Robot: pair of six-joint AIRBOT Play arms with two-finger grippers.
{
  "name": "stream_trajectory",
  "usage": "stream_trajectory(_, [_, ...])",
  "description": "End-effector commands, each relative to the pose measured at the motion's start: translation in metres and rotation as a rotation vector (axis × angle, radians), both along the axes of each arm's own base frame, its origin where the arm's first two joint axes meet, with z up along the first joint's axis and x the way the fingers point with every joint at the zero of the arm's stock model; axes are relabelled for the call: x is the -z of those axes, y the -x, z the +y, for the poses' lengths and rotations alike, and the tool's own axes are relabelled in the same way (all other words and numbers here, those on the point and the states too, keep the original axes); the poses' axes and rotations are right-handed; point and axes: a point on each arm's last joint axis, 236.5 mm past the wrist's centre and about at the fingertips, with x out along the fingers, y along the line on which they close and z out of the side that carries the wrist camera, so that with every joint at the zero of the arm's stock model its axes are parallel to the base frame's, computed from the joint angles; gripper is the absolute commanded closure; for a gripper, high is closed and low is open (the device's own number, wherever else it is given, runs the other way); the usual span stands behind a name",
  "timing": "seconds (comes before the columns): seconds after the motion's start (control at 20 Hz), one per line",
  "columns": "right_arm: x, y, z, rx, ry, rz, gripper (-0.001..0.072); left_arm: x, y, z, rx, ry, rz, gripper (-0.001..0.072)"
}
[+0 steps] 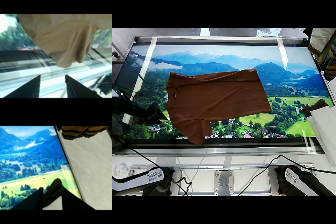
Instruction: Fold the shirts.
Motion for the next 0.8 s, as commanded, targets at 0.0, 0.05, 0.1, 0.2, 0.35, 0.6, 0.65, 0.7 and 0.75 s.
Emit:
stream_trajectory(0.0, [0.009, -0.003, 0.007, -0.016, -0.039, 0.005, 0.0428, 0.046, 0.023, -0.018, -0.038, 0.031, 0.04, 0.033])
stream_trajectory(0.05, [0.009, -0.004, 0.008, -0.018, -0.042, 0.002, 0.0428, 0.056, 0.024, -0.02, -0.066, 0.03, 0.039, 0.033])
stream_trajectory(0.1, [0.009, -0.005, 0.01, -0.023, -0.049, -0.004, 0.0428, 0.066, 0.024, -0.022, -0.098, 0.027, 0.035, 0.033])
stream_trajectory(0.2, [0.009, -0.009, 0.015, -0.037, -0.07, -0.019, 0.0428, 0.079, 0.026, -0.024, -0.139, 0.016, 0.032, 0.033])
stream_trajectory(0.35, [0.008, -0.015, 0.025, -0.063, -0.111, -0.046, 0.0428, 0.09, 0.017, -0.021, -0.183, -0.015, -0.009, 0.033])
stream_trajectory(0.6, [0.007, -0.024, 0.04, -0.101, -0.176, -0.087, 0.0428, 0.095, -0.015, -0.038, -0.153, -0.052, -0.15, 0.0331])
stream_trajectory(0.65, [0.007, -0.024, 0.041, -0.101, -0.178, -0.087, 0.0428, 0.095, -0.02, -0.041, -0.151, -0.059, -0.168, 0.0331])
stream_trajectory(0.7, [0.007, -0.024, 0.041, -0.101, -0.177, -0.086, 0.0428, 0.096, -0.024, -0.044, -0.148, -0.068, -0.185, 0.0332])
stream_trajectory(0.75, [0.007, -0.024, 0.041, -0.101, -0.177, -0.086, 0.0428, 0.096, -0.027, -0.046, -0.144, -0.075, -0.195, 0.0354])
